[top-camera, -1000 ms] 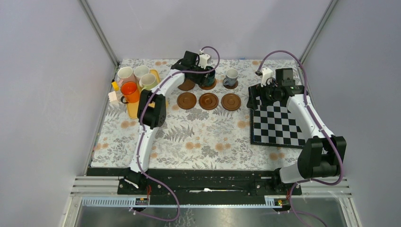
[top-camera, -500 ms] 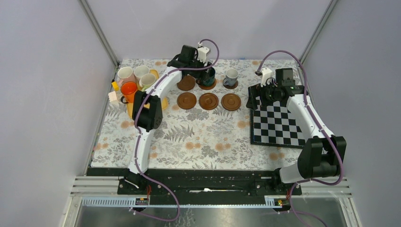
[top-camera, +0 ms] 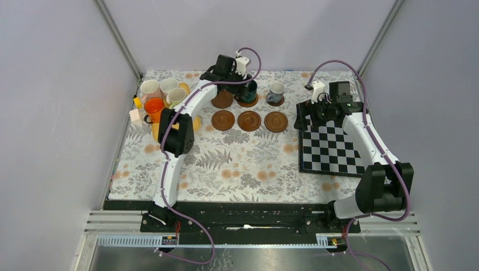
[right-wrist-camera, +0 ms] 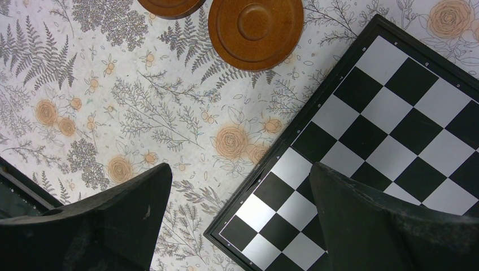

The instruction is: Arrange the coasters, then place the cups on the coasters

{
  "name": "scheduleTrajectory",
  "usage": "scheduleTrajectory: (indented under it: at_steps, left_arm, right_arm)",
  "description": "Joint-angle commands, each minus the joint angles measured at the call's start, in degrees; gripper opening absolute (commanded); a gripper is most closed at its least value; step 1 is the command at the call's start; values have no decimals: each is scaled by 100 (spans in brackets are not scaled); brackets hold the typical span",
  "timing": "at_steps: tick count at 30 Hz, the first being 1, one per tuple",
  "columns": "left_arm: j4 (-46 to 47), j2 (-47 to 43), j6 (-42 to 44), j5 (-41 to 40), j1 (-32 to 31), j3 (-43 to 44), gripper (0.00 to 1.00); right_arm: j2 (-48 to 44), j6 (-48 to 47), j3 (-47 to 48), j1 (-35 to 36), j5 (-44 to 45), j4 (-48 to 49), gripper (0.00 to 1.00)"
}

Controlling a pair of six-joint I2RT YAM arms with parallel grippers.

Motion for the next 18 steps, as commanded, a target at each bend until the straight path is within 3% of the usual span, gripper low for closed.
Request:
scheduleTrajectory:
  at_steps: [1, 18]
  left_arm:
    - [148, 9, -117, 119, -24, 25, 72]
    - [70, 176, -292, 168, -24, -25, 64]
  right_arm:
    - [-99, -21, 61, -10, -83, 82, 100]
    - [-127, -36, 29, -10, -75, 95, 100]
